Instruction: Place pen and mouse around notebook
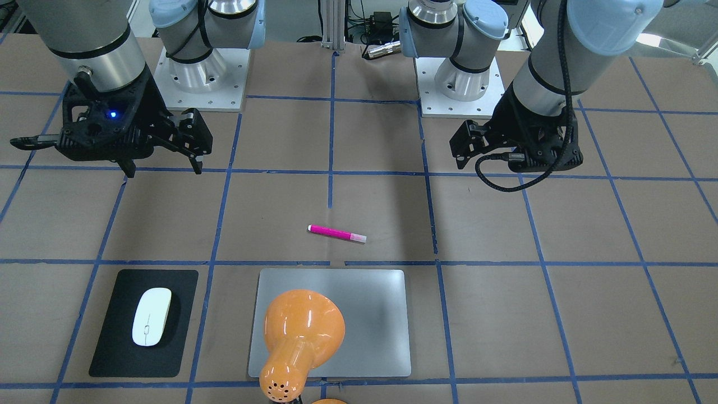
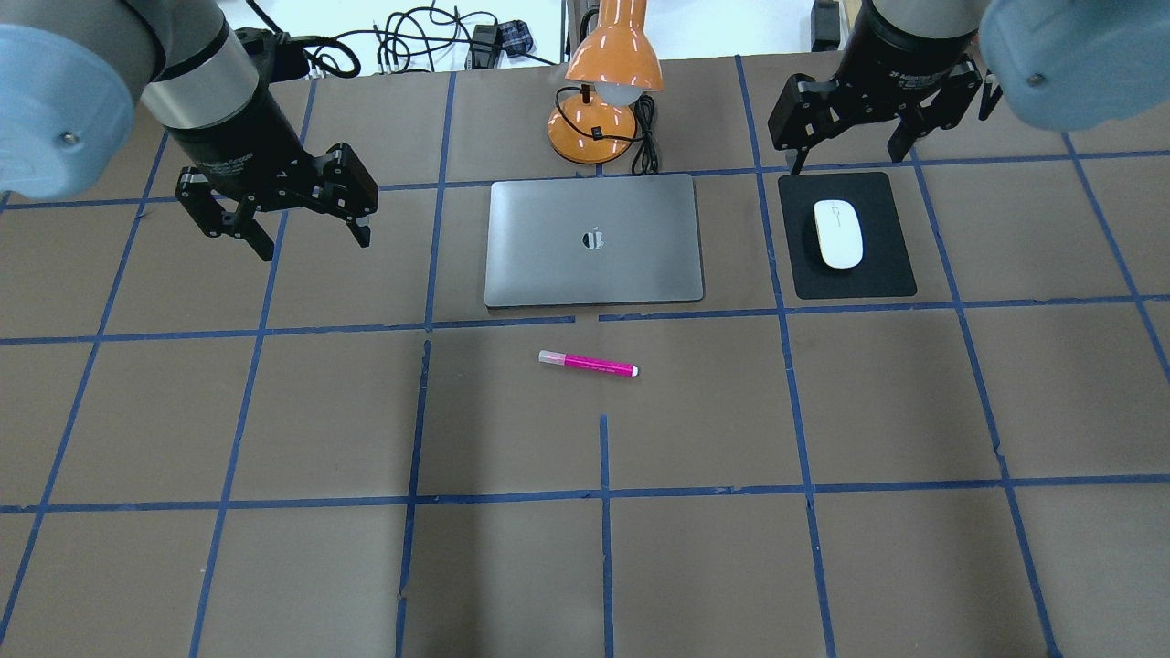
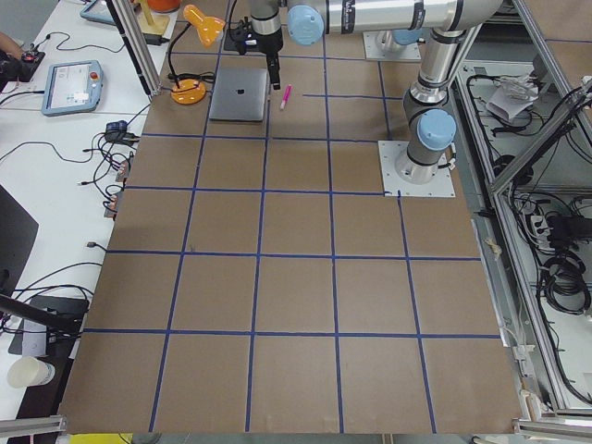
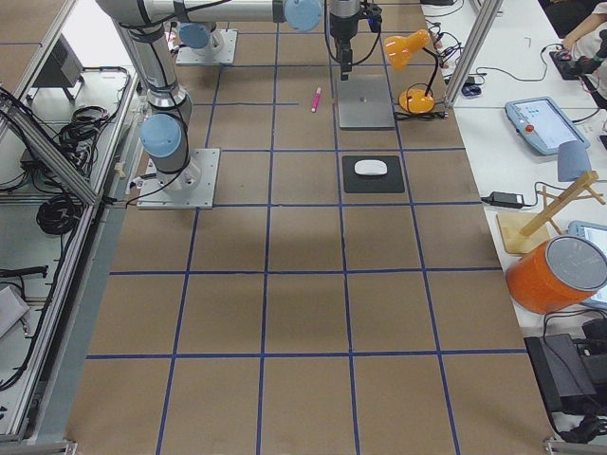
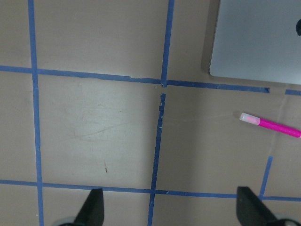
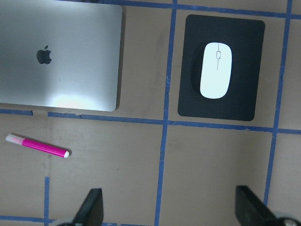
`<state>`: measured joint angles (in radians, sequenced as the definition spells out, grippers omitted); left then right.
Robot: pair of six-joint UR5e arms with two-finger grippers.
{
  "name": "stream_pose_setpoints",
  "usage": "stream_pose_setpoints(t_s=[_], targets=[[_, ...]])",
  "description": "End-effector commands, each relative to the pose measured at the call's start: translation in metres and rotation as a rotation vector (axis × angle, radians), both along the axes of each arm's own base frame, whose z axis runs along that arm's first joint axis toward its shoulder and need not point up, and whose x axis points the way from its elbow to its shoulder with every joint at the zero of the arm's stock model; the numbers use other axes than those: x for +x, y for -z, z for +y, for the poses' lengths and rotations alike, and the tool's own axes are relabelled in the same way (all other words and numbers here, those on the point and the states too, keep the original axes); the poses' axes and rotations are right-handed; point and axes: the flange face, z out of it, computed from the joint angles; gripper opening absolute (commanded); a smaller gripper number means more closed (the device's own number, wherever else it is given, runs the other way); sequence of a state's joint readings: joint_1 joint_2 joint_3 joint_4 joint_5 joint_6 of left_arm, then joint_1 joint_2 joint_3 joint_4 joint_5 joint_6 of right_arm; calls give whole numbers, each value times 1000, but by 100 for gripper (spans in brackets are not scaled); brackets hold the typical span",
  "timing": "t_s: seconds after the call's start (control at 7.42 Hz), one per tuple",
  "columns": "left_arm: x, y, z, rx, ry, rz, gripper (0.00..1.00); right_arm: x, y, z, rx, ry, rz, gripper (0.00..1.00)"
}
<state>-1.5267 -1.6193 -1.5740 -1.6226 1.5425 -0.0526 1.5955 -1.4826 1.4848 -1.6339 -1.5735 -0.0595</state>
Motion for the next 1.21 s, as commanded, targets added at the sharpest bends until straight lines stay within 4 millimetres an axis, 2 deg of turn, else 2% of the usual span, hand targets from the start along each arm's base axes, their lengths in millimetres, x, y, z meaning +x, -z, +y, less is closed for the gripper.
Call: stream_pose_setpoints(t_s=[0.0,0.27,0.54,1.08], targets=[[-3,-3,23,-2,3,-4,100,3,9,5,35,3,2,100],[2,5,40,2,-6,0,100,-5,15,3,41,18,2,100],[2,18,45,26,0,3,100,-5,13,2,27,32,0,100],[2,18,46,20,-2,3,100,-5,12,3,24,32,0,100]])
